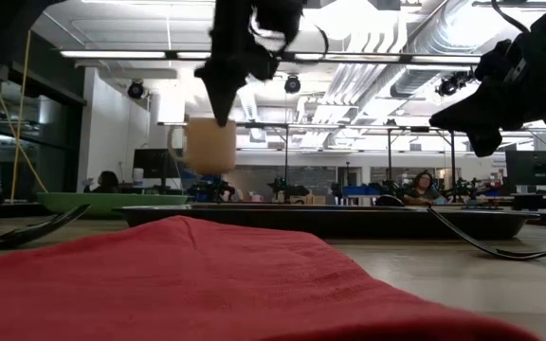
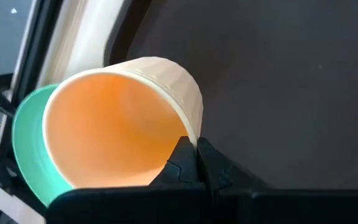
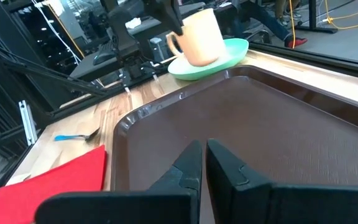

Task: Set up tray
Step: Put the yellow cup on the top left of the brown serving tray, then put the green plate on the brown serving tray to the bottom right of the yellow cup

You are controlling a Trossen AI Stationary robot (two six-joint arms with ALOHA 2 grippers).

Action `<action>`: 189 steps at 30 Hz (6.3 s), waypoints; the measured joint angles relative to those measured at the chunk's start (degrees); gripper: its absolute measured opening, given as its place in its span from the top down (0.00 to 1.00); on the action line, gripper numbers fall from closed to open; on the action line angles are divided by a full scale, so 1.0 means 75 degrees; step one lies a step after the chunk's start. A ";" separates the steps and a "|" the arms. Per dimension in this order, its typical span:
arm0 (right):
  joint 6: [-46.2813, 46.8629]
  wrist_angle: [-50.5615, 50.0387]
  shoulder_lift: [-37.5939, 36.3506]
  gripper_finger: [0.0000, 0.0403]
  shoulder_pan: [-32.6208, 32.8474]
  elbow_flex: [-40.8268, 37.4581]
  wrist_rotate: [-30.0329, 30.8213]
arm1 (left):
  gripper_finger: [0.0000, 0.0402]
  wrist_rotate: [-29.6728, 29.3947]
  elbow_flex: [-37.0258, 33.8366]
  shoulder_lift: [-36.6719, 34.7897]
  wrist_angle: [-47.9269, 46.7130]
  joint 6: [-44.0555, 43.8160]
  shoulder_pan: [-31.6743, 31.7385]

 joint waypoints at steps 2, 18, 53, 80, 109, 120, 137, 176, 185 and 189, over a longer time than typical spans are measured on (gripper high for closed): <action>0.0000 0.0022 0.0047 1.00 0.0000 0.0000 0.0014 | 0.97 0.0008 -0.0023 0.0160 0.0006 0.0256 0.0153; 0.0003 0.0064 0.0072 1.00 0.0000 0.0000 0.0016 | 0.97 0.0261 -0.0012 0.0260 0.0626 0.0854 0.0732; 0.0003 0.0082 0.0074 1.00 0.0000 0.0000 0.0005 | 0.97 0.0417 -0.0924 0.0488 0.1464 0.0551 0.0758; 0.0125 0.0083 0.0074 1.00 0.0001 0.0000 -0.0001 | 0.97 0.0206 -0.0933 0.0697 0.1595 0.0441 0.0762; 0.0125 0.0083 0.0074 1.00 0.0003 0.0000 -0.0001 | 0.88 0.0357 -0.0930 0.0691 0.1507 0.0383 0.0762; 0.0125 0.0083 0.0071 1.00 0.0003 0.0000 -0.0001 | 0.83 0.0468 -0.0927 0.0688 0.1406 0.0380 0.0762; 0.0125 0.0083 0.0074 1.00 0.0003 0.0000 -0.0001 | 0.55 0.0471 -0.0927 0.0688 0.1385 0.0380 0.0762; 0.0125 0.0083 0.0072 1.00 0.0003 0.0000 0.0002 | 0.48 0.0612 0.0554 0.0651 0.0385 0.0377 0.0757; 0.0125 0.0083 0.0073 1.00 0.0001 0.0000 0.0002 | 0.48 0.0847 0.1702 0.0645 -0.0411 0.0377 0.0705; 0.0125 0.0083 0.0073 1.00 0.0002 0.0000 0.0002 | 0.48 0.1078 0.2027 0.0536 -0.0422 0.0412 0.0604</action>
